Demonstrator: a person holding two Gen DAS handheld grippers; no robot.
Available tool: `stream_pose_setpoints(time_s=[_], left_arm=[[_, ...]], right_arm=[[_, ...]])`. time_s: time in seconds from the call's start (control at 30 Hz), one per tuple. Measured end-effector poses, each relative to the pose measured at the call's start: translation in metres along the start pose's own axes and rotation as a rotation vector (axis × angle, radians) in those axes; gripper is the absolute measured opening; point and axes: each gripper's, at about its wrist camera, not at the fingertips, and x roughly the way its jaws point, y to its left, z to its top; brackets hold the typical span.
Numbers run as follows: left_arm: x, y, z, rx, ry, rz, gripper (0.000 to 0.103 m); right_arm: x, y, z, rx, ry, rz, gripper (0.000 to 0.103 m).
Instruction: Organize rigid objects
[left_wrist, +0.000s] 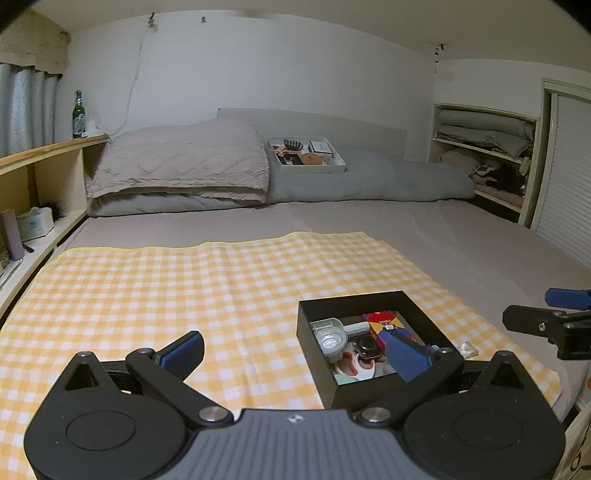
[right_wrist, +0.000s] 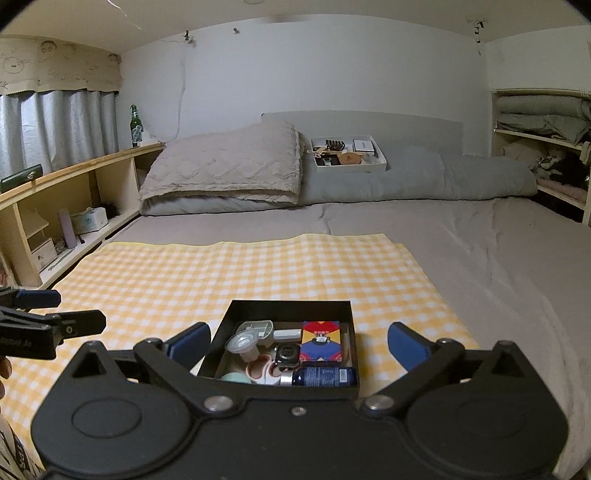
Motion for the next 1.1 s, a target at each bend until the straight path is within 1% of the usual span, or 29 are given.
stream_pose_setpoints(time_s=[0.13,0.5,1.1], left_arm=[[-0.004,0.001,-0.005,-0.001,-0.001,0.013,0.103],[-0.009,-0.007,-0.011,0.007,0.000,0.005,0.103],[-0.009,-0.008,-0.010,0.008,0.003,0.011,0.103]], right_arm=[[-0.005,0.006,-0.006,-0.018,-0.008,-0.002,0.103],[-0.010,0.006,-0.016,-0.032,-0.005,-0.044,0.103],[-0.010,0.007,-0.017,-0.038,0.000,-0.038,0.103]])
